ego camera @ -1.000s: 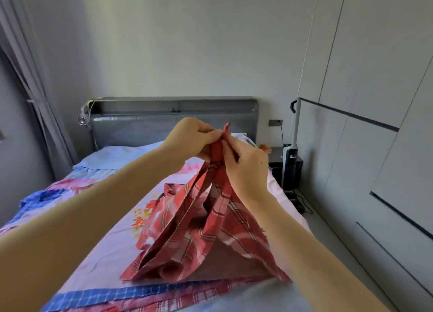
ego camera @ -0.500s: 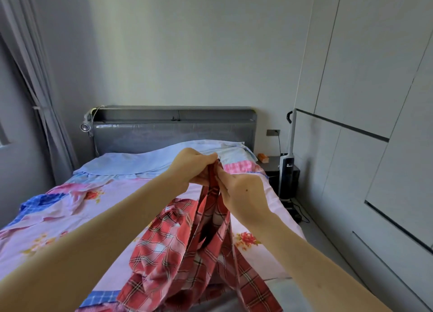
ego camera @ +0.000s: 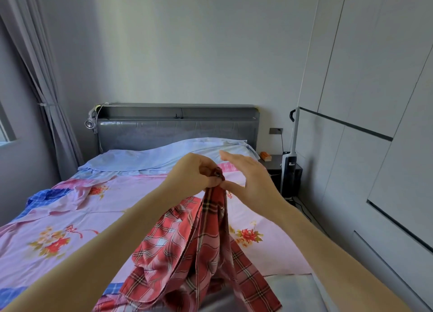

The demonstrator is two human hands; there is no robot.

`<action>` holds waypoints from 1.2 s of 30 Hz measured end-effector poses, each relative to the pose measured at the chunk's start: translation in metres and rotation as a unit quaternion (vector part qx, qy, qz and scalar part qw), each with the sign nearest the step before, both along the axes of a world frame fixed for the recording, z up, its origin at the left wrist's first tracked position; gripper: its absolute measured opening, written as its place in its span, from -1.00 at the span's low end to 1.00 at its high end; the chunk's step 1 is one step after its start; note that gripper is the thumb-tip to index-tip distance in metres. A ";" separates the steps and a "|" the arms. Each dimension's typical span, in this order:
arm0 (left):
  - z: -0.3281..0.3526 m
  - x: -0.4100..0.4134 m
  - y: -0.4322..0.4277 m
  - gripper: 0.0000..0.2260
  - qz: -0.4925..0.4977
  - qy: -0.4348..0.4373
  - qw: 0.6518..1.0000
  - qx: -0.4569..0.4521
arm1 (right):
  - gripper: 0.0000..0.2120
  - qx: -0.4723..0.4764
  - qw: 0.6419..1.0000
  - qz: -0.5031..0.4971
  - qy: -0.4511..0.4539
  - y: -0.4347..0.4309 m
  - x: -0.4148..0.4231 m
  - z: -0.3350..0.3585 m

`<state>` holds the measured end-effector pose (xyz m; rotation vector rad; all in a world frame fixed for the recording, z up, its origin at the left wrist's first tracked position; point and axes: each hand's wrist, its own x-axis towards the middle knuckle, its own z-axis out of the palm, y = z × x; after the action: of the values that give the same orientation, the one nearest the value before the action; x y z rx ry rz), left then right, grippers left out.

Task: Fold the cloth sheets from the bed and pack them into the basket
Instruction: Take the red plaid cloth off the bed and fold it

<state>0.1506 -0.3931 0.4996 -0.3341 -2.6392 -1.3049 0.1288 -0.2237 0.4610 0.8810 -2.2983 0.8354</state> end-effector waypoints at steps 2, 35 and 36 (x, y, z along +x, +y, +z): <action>0.008 0.011 -0.003 -0.88 -0.025 0.021 0.998 -0.044 | -0.55 0.021 0.989 0.096 -0.111 -0.001 0.007 0.019; -0.155 0.006 -0.047 -0.73 0.198 0.232 0.950 0.063 | -0.91 -0.384 0.865 0.267 -0.181 -0.045 0.005 0.108; -0.158 0.004 -0.048 -0.76 0.189 0.221 0.955 0.065 | -0.93 -0.386 0.865 0.267 -0.178 -0.043 0.005 0.110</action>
<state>0.1549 -0.4410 0.3414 -0.0799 -2.1011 -1.1152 0.1343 -0.2663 0.5708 1.0238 -1.6869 2.1180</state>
